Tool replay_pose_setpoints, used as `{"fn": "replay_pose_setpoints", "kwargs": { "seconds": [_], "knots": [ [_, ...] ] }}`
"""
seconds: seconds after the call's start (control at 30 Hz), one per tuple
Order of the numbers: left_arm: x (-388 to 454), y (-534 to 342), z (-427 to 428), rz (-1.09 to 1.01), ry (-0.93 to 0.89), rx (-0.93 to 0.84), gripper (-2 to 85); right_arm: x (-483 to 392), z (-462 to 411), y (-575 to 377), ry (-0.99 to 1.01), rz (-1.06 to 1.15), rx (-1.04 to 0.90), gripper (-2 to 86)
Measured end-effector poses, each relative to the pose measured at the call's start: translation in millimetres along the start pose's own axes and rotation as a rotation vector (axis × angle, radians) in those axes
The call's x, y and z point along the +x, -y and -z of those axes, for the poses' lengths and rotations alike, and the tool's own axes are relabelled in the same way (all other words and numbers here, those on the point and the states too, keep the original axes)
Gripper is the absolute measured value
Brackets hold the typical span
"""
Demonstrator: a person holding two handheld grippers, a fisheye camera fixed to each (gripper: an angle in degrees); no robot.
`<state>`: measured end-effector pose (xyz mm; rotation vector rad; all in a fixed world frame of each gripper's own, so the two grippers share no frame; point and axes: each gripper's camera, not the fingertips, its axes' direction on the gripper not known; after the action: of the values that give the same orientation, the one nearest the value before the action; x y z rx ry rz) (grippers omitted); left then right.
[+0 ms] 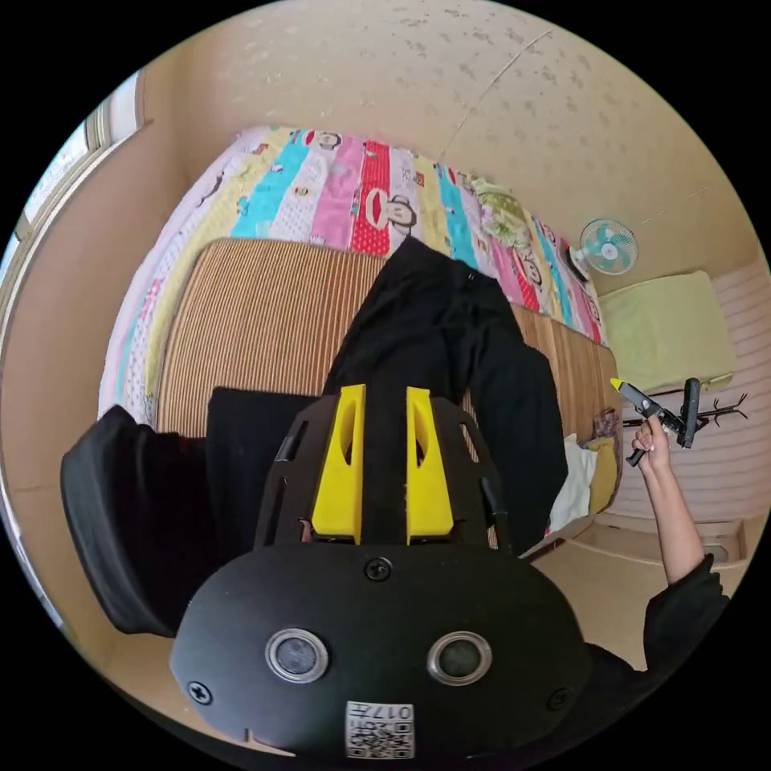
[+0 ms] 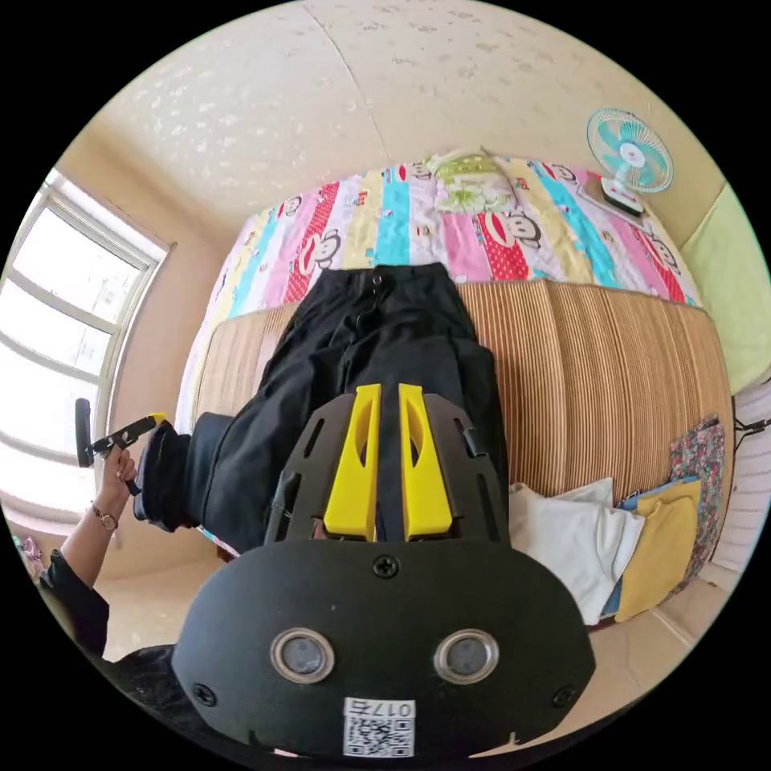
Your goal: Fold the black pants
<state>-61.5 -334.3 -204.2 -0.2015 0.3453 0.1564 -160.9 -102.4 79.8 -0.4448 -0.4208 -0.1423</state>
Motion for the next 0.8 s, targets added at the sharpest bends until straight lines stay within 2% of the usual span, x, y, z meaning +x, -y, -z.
{"fn": "replay_pose_setpoints", "kwargs": {
  "seconds": [0.1,0.27,0.33,0.37,0.47,0.63,0.67,0.73,0.8],
  "knots": [
    [-17,-50,-77,0.006,-0.059,-0.183,8.7,68,-50,-84,0.012,-0.120,-0.099,5.0],
    [-11,-104,-100,-0.098,0.022,-0.198,9.4,152,-53,-198,0.047,-0.353,-0.159,7.9],
    [-6,-117,-120,-0.214,-0.075,-0.308,8.2,169,-41,-225,-0.002,-0.395,-0.160,9.0],
    [-1,-125,-141,-0.295,-0.084,-0.419,7.9,180,-32,-237,-0.033,-0.417,-0.156,9.7],
    [-2,-140,-169,-0.366,0.036,-0.488,8.2,207,-17,-246,-0.100,-0.436,-0.176,11.6],
    [-34,-137,-185,-0.335,0.049,-0.527,7.0,264,-19,-238,-0.097,-0.454,-0.206,13.8],
    [-43,-132,-184,-0.297,0.037,-0.535,6.8,276,-28,-237,-0.043,-0.450,-0.240,13.8],
    [-54,-126,-179,-0.236,-0.018,-0.535,7.0,286,-29,-235,-0.075,-0.427,-0.255,13.4],
    [-59,-122,-169,-0.198,-0.099,-0.502,7.2,288,-20,-239,-0.116,-0.312,-0.287,9.7]
  ]
}}
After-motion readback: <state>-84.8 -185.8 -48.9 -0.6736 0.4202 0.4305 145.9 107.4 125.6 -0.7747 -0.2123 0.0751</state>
